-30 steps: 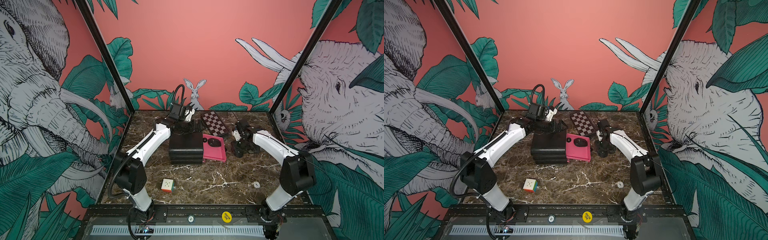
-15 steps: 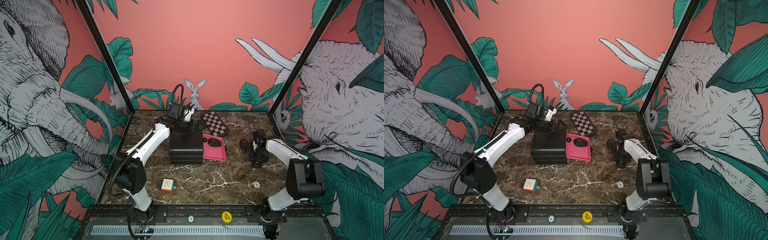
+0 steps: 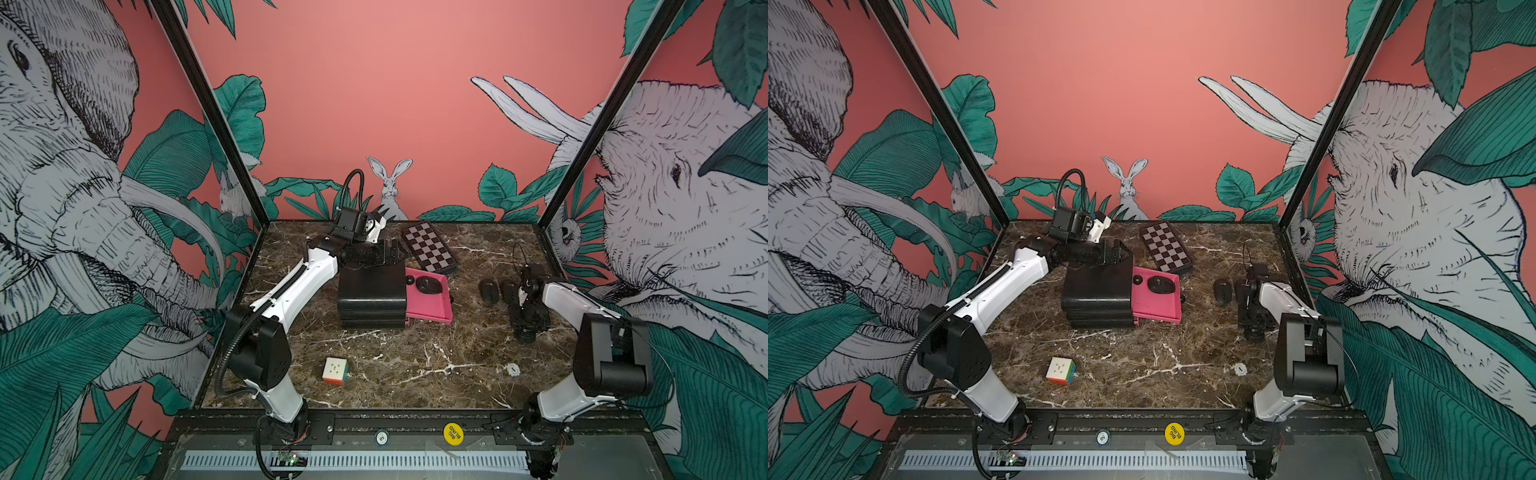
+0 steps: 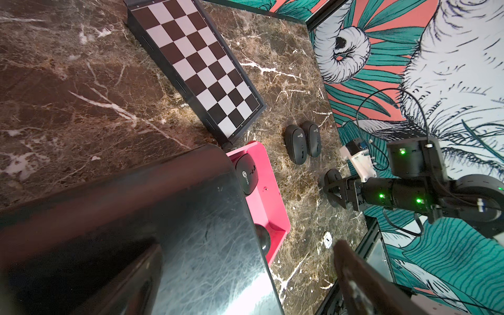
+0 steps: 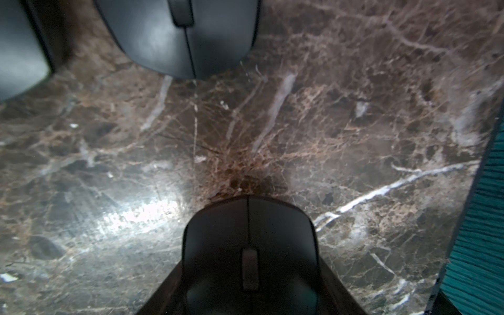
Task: Take the mice out of the drawer
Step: Place the mouse at the center of the board.
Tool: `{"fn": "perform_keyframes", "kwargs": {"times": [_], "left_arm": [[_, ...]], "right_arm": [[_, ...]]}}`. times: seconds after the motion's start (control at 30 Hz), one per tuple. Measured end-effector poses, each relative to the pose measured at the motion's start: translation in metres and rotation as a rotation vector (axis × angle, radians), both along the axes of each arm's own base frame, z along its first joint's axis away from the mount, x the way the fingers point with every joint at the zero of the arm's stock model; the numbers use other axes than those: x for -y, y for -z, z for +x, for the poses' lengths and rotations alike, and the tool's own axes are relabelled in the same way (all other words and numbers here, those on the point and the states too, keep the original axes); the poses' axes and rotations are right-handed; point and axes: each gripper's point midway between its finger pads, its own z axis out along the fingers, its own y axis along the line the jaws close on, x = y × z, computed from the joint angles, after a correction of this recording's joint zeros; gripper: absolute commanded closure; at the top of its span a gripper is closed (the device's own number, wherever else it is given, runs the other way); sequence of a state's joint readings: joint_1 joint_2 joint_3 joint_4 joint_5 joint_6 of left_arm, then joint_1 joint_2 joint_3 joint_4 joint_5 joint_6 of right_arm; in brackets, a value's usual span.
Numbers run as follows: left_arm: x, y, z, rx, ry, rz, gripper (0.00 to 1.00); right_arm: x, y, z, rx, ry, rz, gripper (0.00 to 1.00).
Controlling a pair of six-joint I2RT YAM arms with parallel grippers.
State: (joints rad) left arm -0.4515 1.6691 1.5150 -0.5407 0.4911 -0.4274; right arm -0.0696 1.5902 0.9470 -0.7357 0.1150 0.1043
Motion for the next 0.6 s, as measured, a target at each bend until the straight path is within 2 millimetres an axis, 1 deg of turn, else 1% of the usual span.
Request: {"fn": "perform_keyframes", "kwargs": {"times": [0.17, 0.23, 0.47, 0.6], "left_arm": [[0.000, 0.000, 0.001, 0.003, -0.004, -0.002, 0.01], [0.000, 0.000, 0.001, 0.004, -0.005, -0.002, 0.01], [-0.001, 0.000, 0.002, 0.006, -0.010, -0.003, 0.01], [-0.001, 0.000, 0.002, 0.007, -0.013, -0.002, 0.01]], "right_arm": [[-0.004, 0.016, 0.000, -0.045, -0.006, 0.029, 0.46], [-0.005, 0.016, 0.003, -0.045, -0.008, 0.038, 0.45], [-0.005, 0.017, 0.003, -0.067, -0.005, 0.049, 0.45], [-0.004, 0.017, 0.003, -0.067, -0.001, 0.050, 0.36]]}}
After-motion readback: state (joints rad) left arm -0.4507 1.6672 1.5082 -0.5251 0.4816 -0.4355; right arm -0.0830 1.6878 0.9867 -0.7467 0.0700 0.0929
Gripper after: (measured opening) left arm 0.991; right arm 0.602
